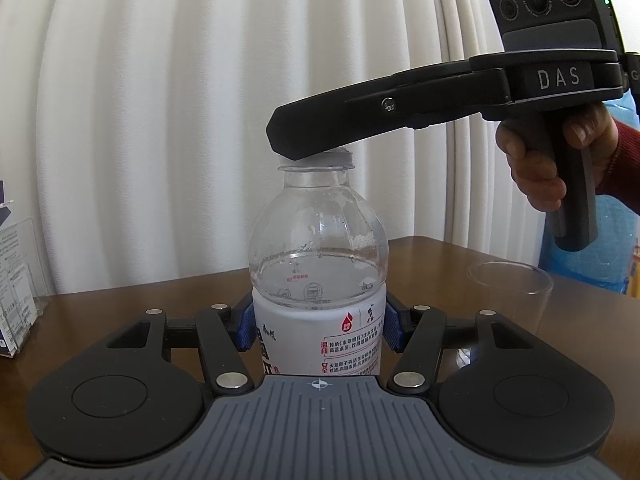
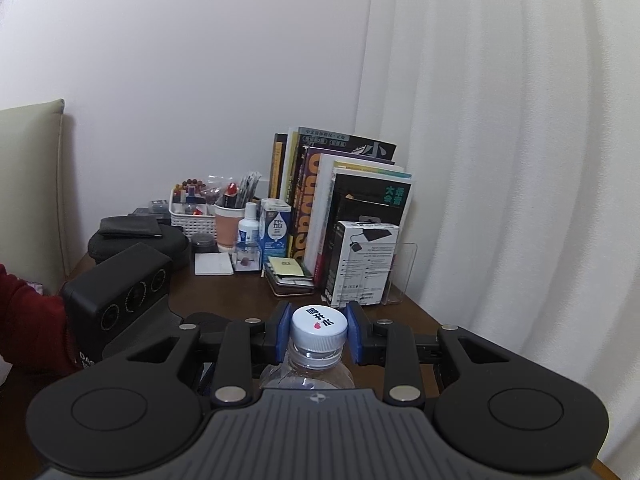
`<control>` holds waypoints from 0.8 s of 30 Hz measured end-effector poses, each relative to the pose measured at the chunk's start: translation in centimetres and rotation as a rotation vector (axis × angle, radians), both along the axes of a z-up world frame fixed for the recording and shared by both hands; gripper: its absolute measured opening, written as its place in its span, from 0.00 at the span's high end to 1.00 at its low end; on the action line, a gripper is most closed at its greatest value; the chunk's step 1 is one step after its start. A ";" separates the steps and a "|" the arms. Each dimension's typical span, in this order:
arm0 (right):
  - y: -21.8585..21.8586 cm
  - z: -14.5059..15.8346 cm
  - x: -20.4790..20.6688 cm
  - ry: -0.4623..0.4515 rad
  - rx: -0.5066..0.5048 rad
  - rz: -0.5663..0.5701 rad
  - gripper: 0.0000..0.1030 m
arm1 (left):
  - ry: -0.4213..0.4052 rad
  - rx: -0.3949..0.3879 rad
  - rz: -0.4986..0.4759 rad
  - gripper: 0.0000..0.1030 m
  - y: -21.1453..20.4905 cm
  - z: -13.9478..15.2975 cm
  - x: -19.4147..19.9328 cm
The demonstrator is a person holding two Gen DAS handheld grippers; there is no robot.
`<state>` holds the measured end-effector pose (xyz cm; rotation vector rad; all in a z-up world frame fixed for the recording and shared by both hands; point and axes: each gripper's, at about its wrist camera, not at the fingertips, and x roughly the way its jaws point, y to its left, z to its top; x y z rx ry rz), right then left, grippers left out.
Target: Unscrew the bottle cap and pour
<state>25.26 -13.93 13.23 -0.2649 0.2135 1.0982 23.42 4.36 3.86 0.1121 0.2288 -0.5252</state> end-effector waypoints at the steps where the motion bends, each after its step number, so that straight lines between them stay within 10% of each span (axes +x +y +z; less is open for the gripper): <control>1: 0.1 -0.1 -0.1 -0.001 0.002 -0.008 0.68 | -0.001 0.001 0.000 0.43 0.0 0.0 0.0; 24: 2.7 -1.3 -5.6 -0.074 0.103 -0.403 0.42 | -0.006 -0.006 0.005 0.43 -0.3 0.5 -0.3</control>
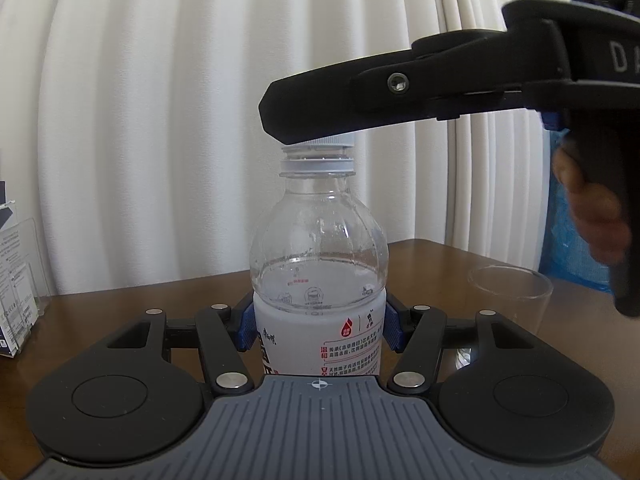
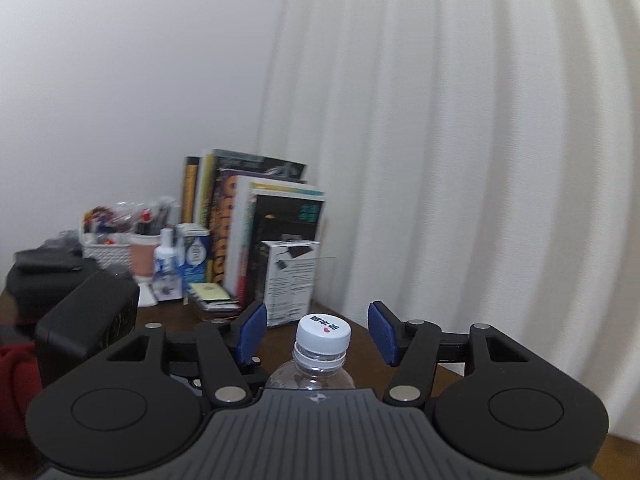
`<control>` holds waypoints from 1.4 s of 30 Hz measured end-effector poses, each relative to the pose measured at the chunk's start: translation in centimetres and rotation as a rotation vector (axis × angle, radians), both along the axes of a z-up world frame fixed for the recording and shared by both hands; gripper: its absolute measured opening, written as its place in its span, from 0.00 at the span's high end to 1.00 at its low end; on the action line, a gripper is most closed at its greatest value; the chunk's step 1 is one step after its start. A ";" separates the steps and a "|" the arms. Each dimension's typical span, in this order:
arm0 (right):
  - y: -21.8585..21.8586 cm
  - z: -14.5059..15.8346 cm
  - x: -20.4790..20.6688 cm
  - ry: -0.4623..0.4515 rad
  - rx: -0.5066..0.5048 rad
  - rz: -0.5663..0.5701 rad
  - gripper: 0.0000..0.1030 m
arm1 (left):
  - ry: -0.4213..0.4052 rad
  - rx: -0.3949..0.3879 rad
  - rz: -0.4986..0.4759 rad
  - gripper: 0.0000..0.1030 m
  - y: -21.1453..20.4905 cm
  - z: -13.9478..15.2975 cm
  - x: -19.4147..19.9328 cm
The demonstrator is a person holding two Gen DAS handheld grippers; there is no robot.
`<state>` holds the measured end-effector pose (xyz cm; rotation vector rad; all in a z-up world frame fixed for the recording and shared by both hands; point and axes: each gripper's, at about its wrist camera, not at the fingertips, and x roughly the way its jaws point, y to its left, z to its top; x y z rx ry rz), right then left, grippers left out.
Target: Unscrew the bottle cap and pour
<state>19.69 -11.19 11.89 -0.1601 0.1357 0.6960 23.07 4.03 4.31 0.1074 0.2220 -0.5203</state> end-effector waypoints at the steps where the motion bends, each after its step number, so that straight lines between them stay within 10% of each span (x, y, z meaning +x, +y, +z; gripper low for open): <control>1: 0.1 -0.1 -0.1 0.001 0.009 -0.020 0.42 | 0.000 0.000 0.000 0.43 0.0 0.0 0.0; 17: 2.2 -1.7 -1.5 -0.028 0.069 -0.297 0.38 | 0.001 0.000 0.001 0.43 -0.2 0.2 -0.5; 29: 3.0 -1.8 -1.2 0.019 0.069 -0.285 0.67 | 0.005 0.001 0.001 0.43 0.0 0.3 -0.5; 42: 2.7 -1.4 -1.3 0.040 0.065 -0.245 0.69 | 0.006 0.000 0.003 0.43 0.2 0.4 -0.3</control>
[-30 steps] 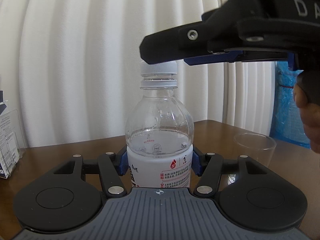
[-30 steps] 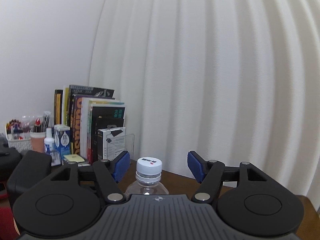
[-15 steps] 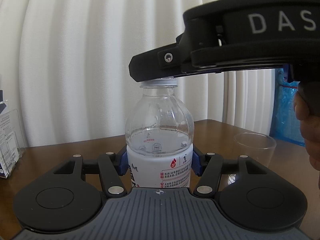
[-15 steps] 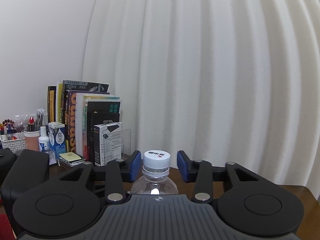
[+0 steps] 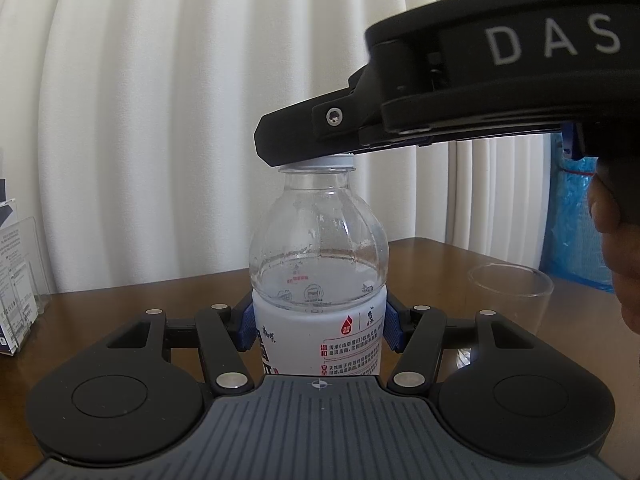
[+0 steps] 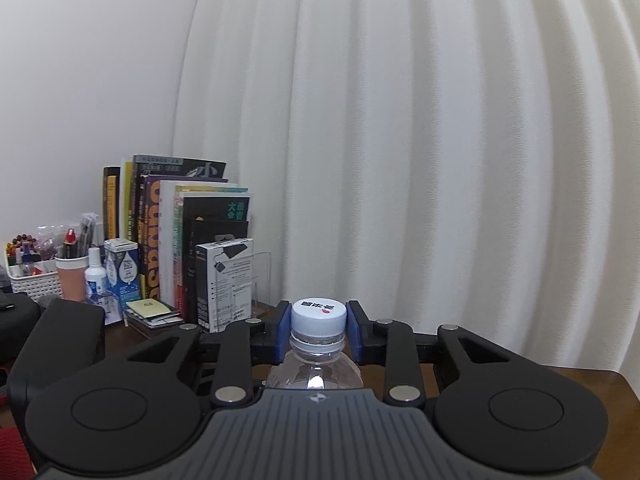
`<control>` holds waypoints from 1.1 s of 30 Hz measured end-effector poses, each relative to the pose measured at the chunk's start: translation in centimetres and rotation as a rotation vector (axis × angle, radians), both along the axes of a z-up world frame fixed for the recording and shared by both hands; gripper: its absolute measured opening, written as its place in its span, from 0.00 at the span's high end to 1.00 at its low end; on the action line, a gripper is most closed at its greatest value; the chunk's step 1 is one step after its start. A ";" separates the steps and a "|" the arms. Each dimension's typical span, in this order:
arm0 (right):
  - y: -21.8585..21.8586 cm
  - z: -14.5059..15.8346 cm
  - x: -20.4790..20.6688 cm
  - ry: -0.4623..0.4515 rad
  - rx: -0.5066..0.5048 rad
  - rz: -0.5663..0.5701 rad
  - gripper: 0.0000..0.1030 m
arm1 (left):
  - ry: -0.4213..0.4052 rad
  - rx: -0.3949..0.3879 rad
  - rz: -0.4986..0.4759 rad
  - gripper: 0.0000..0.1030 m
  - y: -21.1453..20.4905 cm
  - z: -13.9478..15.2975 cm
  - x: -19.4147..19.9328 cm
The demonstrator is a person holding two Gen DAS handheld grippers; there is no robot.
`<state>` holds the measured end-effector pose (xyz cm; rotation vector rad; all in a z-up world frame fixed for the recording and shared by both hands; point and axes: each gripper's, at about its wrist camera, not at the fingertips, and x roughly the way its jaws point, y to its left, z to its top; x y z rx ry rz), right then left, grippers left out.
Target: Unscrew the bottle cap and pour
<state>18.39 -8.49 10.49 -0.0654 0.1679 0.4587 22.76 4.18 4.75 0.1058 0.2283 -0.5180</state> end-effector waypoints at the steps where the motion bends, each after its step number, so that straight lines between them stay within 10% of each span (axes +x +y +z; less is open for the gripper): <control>1: -0.2 0.1 0.0 0.002 -0.003 0.010 0.69 | 0.000 0.000 0.000 0.43 0.0 0.0 0.0; 33: -4.8 2.3 4.6 0.051 -0.101 0.466 0.69 | -0.005 0.003 -0.017 0.44 -0.5 -0.5 0.6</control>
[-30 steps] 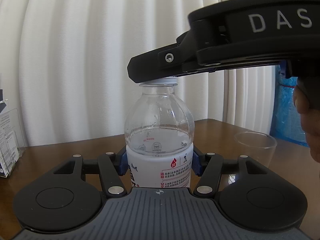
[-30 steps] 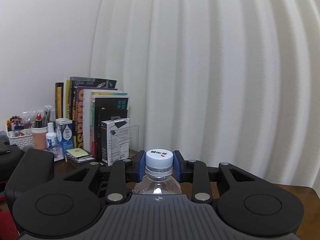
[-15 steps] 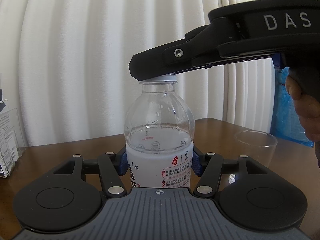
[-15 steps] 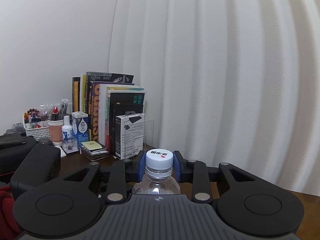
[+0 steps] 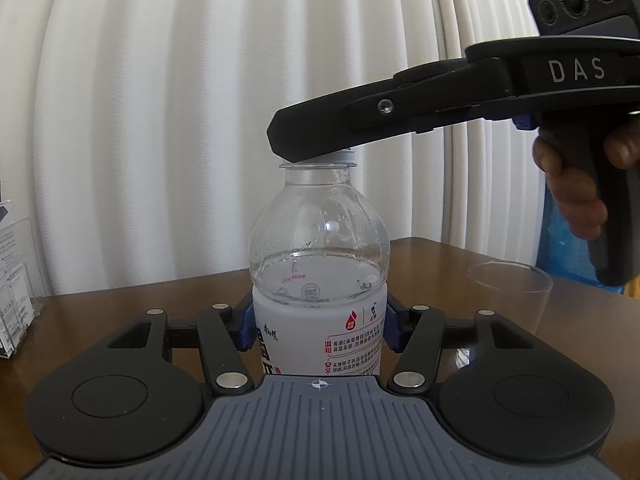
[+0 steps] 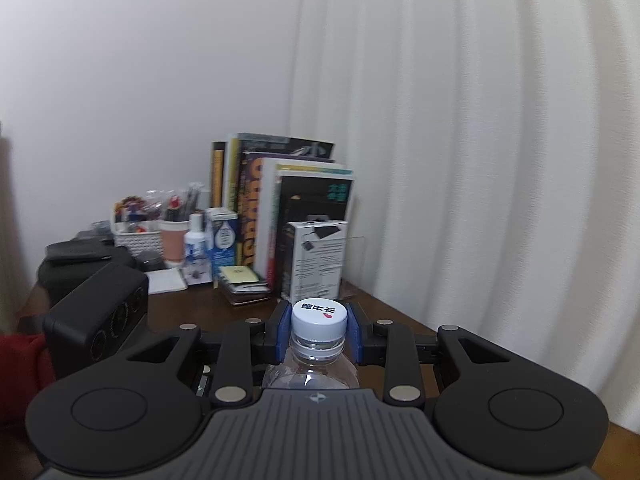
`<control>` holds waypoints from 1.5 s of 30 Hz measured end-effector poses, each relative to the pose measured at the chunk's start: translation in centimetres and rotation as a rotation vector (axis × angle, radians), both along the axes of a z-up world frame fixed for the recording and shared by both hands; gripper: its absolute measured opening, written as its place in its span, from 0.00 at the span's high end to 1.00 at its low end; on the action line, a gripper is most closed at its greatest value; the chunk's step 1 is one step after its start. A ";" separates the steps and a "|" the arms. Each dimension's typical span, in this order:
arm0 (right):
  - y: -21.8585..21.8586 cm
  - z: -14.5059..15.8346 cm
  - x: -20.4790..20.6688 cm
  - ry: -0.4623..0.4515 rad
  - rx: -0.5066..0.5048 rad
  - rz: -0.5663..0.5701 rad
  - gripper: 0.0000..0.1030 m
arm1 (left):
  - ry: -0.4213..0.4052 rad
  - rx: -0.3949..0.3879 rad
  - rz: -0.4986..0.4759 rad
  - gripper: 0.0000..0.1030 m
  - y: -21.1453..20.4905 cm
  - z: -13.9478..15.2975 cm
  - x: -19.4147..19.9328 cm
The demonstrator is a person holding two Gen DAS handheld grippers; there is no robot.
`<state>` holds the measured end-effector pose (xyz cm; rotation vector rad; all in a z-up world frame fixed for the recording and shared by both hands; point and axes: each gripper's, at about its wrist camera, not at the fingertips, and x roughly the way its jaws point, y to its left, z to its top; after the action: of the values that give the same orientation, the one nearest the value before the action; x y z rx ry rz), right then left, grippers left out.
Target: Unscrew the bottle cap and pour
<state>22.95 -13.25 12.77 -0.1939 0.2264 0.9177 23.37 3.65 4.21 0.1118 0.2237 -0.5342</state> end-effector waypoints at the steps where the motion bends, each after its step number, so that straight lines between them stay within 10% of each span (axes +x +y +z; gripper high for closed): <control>1: -0.1 0.1 0.2 0.002 -0.002 0.022 0.69 | 0.001 0.000 0.001 0.44 -0.1 0.0 0.0; 28: -2.0 1.9 3.8 0.026 -0.018 0.350 0.69 | 0.003 -0.004 -0.002 0.44 0.6 -0.3 -0.4; 45: -2.5 2.5 -1.5 -0.015 0.029 -0.007 0.69 | 0.000 -0.001 0.035 0.33 0.4 0.4 -2.0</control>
<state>21.40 -15.73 15.25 -0.1731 0.1996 0.9120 21.33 4.01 4.60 0.1068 0.2248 -0.4992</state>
